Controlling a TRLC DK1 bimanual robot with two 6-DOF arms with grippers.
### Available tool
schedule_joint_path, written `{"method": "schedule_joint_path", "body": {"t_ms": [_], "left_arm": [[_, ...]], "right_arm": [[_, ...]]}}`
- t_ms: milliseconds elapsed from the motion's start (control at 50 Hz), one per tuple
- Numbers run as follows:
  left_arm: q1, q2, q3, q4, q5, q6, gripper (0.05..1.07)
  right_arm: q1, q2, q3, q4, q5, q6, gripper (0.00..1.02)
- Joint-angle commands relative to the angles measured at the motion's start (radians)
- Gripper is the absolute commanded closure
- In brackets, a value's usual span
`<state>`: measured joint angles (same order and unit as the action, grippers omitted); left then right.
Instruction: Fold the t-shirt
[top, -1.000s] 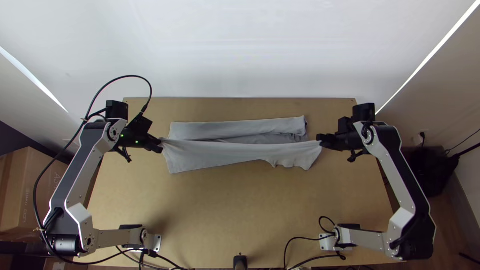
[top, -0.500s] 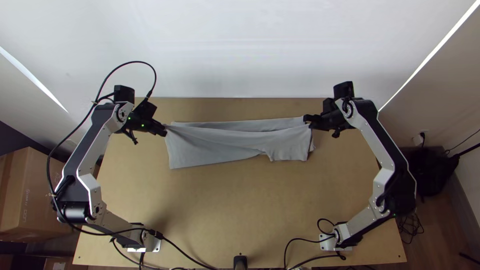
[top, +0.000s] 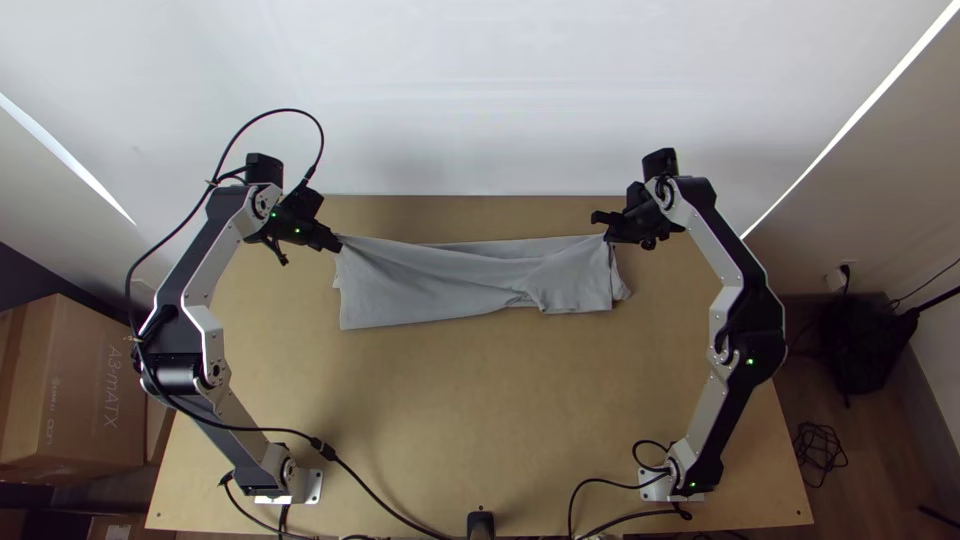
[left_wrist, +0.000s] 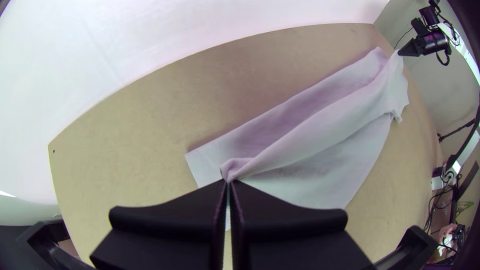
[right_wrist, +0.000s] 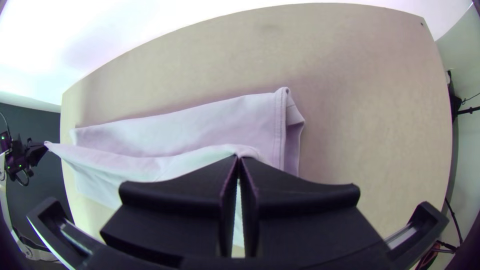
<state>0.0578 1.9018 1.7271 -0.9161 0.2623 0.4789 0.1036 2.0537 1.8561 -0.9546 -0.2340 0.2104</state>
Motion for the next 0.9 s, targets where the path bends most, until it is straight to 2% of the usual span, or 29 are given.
{"method": "schedule_joint_path", "body": {"t_ms": [0, 600, 880], "left_arm": [[0.005, 0.049, 0.043, 0.006, 0.003, 0.003, 1.05], [0.022, 0.203, 0.135, 0.01, 0.005, -0.008, 1.05], [0.014, 0.25, 0.135, 0.06, 0.015, -0.059, 1.05]], "right_arm": [[-0.007, 0.083, 0.066, 0.001, 0.01, 0.027, 1.0], [-0.036, 0.269, 0.285, -0.035, 0.021, 0.043, 1.0], [-0.05, 0.324, 0.307, -0.036, 0.039, 0.041, 1.0]]}}
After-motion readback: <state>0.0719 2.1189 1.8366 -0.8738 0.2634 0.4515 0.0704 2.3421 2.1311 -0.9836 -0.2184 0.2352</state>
